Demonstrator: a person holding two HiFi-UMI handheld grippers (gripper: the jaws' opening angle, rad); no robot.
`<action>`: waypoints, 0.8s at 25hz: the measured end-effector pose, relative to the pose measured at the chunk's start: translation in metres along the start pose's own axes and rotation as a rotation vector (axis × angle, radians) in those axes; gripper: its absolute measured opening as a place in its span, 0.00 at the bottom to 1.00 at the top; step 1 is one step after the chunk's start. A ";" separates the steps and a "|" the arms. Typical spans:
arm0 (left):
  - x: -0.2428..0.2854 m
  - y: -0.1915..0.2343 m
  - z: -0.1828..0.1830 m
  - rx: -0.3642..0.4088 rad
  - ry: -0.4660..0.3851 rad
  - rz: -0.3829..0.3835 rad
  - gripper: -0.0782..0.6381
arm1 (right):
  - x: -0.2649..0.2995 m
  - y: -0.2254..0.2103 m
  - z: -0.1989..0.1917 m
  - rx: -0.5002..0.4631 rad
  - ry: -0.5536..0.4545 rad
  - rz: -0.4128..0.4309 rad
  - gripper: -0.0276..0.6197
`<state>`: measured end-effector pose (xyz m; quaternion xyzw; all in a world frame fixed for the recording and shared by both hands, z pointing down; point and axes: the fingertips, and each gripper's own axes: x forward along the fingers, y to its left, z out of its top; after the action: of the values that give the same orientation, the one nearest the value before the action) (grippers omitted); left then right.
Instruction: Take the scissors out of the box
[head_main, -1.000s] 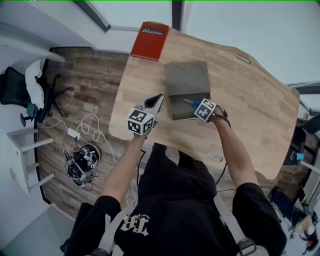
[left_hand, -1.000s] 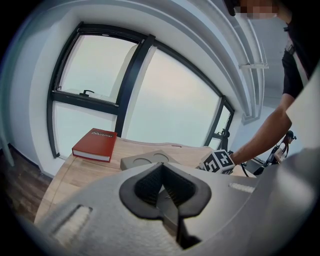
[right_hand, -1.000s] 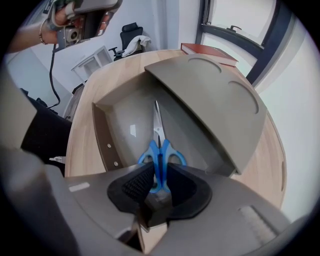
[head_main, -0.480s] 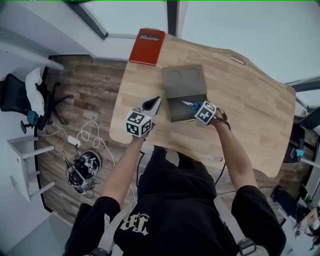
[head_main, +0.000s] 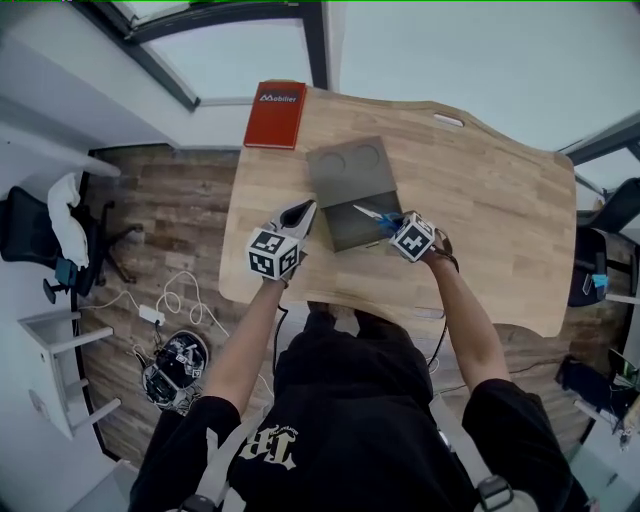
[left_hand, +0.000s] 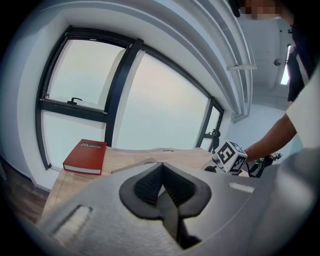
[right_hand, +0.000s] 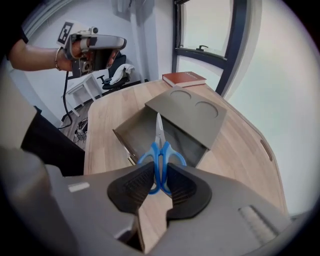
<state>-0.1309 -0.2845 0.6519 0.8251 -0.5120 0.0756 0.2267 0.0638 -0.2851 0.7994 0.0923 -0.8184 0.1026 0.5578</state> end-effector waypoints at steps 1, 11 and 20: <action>0.000 -0.002 0.002 0.006 0.000 -0.007 0.11 | -0.005 -0.002 -0.001 0.014 -0.012 -0.016 0.18; -0.003 -0.016 0.020 0.053 -0.016 -0.056 0.11 | -0.054 -0.014 0.006 0.164 -0.170 -0.127 0.18; -0.002 -0.030 0.031 0.068 -0.031 -0.082 0.11 | -0.098 -0.028 0.015 0.287 -0.336 -0.225 0.18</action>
<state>-0.1086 -0.2856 0.6152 0.8538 -0.4782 0.0708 0.1933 0.0928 -0.3124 0.7042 0.2767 -0.8613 0.1381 0.4031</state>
